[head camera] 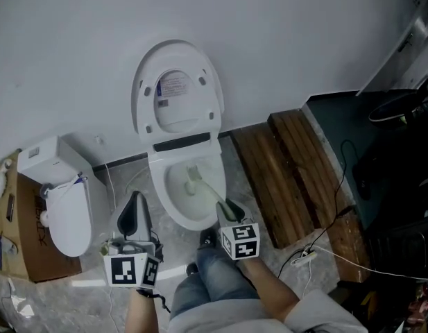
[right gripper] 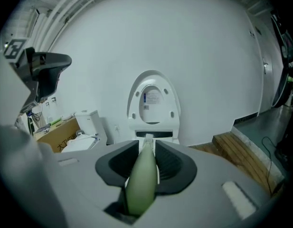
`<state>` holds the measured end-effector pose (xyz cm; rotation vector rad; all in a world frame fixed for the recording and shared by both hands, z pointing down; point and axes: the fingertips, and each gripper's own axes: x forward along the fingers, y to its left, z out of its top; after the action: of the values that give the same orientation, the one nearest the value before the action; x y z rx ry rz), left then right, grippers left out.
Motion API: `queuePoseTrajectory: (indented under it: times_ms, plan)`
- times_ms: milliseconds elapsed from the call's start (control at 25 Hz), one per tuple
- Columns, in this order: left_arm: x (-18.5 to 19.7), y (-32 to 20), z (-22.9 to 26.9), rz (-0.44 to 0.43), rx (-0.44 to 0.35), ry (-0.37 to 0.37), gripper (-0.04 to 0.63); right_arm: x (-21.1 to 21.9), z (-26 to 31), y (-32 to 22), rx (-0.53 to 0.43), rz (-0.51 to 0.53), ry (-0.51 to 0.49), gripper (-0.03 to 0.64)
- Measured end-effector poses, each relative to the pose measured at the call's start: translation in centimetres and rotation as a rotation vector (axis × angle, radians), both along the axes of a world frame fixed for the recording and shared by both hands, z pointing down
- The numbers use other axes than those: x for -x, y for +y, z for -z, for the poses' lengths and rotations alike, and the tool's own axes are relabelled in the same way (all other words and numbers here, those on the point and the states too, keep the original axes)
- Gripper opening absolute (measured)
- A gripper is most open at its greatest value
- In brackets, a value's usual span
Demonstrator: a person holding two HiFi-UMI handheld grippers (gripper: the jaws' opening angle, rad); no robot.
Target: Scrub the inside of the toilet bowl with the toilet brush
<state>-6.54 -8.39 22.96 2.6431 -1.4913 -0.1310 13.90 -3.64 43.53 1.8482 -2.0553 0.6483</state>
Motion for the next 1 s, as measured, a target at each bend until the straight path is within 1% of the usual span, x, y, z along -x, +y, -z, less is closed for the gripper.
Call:
queuePoseTrajectory:
  times_ms: [160, 280, 360, 400, 480, 600, 760, 840, 1000]
  plan:
    - [0.2, 1.0, 1.8, -0.002, -0.015, -0.025, 0.003, -0.1, 3.7, 0.6, -0.063, 0.008, 0.027, 0.106]
    - [0.1, 1.6, 3.4, -0.008, -0.021, -0.026, 0.003, -0.1, 6.5, 0.8, -0.111, 0.014, 0.04, 0.106]
    - [0.3, 1.8, 4.4, -0.003, -0.044, -0.032, 0.003, -0.3, 8.4, 0.8, -0.147, 0.014, 0.047, 0.106]
    - [0.4, 1.9, 4.9, -0.001, -0.055, -0.03, 0.003, -0.4, 9.3, 0.8, -0.165, 0.014, 0.051, 0.106]
    - [0.5, 2.1, 6.1, -0.002, -0.067, -0.002, 0.003, -0.3, 11.2, 0.8, -0.201, 0.012, 0.058, 0.106]
    - [1.0, 2.5, 7.3, 0.003, -0.047, 0.017, 0.003, 0.0, 13.8, 0.7, -0.256, 0.011, 0.059, 0.106]
    - [1.5, 2.6, 9.4, 0.015, -0.101, 0.012, 0.003, 0.2, 17.2, 0.4, -0.329, 0.008, 0.06, 0.106]
    - [1.8, 2.7, 10.0, 0.02, -0.103, 0.016, 0.003, 0.3, 18.9, 0.4, -0.366, 0.006, 0.059, 0.106]
    - [2.3, 2.8, 11.7, 0.028, -0.149, 0.02, 0.003, 0.6, 22.1, 0.2, -0.439, 0.004, 0.071, 0.106]
